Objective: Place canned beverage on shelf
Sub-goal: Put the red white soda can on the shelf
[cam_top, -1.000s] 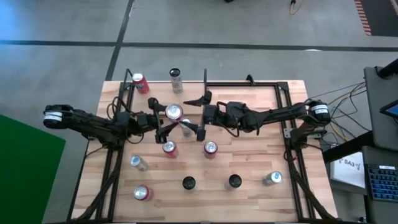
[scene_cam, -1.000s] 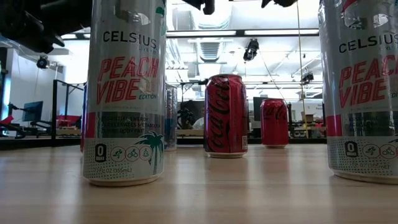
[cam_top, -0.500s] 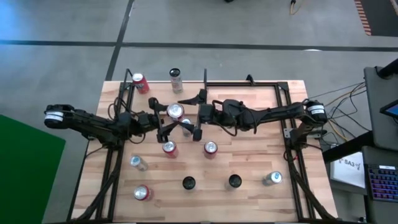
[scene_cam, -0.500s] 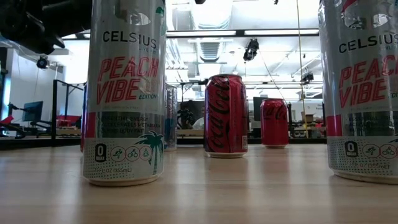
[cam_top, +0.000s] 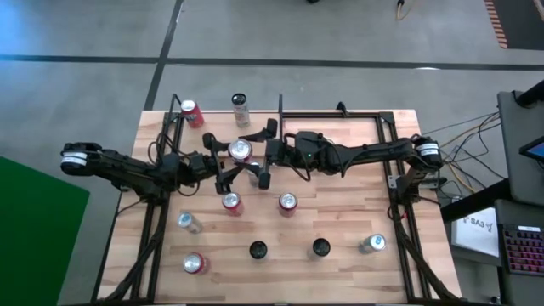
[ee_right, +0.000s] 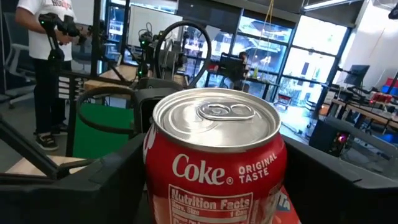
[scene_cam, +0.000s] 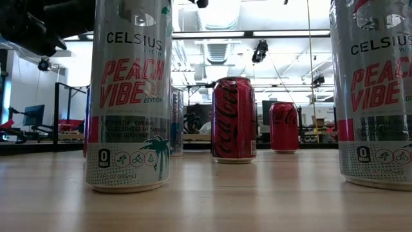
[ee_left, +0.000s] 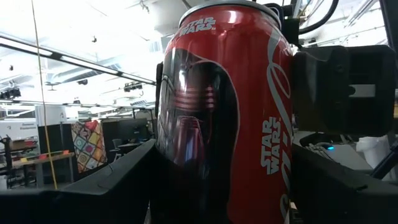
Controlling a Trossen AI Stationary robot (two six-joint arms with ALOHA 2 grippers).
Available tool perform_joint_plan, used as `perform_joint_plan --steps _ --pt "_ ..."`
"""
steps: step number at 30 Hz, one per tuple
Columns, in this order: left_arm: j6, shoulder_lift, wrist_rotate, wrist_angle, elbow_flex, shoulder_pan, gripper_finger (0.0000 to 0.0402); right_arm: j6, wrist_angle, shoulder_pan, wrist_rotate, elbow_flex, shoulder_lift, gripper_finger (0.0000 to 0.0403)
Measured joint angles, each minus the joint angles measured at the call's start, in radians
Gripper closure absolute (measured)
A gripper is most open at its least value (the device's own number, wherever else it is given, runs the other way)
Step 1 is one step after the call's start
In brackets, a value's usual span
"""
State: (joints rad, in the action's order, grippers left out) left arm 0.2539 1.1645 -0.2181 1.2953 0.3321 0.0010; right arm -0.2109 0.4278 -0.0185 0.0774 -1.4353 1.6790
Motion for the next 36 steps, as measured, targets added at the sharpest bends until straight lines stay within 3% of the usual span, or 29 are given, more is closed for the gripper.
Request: perform_joint_plan --steps 4,11,14,21,26,29,36 --pt "-0.011 0.000 -0.005 -0.003 0.000 0.000 0.0107 0.015 -0.009 -0.004 -0.002 0.000 -0.002 0.0116" --pt "-0.035 -0.003 -0.014 0.013 0.002 0.001 0.0028 0.033 -0.031 -0.011 0.001 0.000 -0.003 0.0116" --pt "-0.032 -0.004 -0.016 0.004 0.002 0.001 0.0011 0.032 -0.055 -0.014 0.001 -0.015 -0.003 0.0116" --pt "0.013 -0.044 -0.016 -0.002 0.002 0.001 0.0006 0.037 -0.190 -0.043 0.001 -0.087 -0.008 0.0116" --pt "0.062 -0.108 -0.089 -0.054 0.001 0.001 0.0005 0.035 -0.261 -0.078 0.003 -0.136 -0.008 0.0115" --pt "0.077 -0.153 -0.136 -0.082 0.000 0.001 0.0005 0.035 -0.273 -0.108 0.001 -0.146 -0.009 0.0115" --pt "0.083 -0.280 -0.139 -0.149 0.000 0.004 0.0014 0.082 -0.270 -0.186 0.007 -0.127 -0.003 0.0114"
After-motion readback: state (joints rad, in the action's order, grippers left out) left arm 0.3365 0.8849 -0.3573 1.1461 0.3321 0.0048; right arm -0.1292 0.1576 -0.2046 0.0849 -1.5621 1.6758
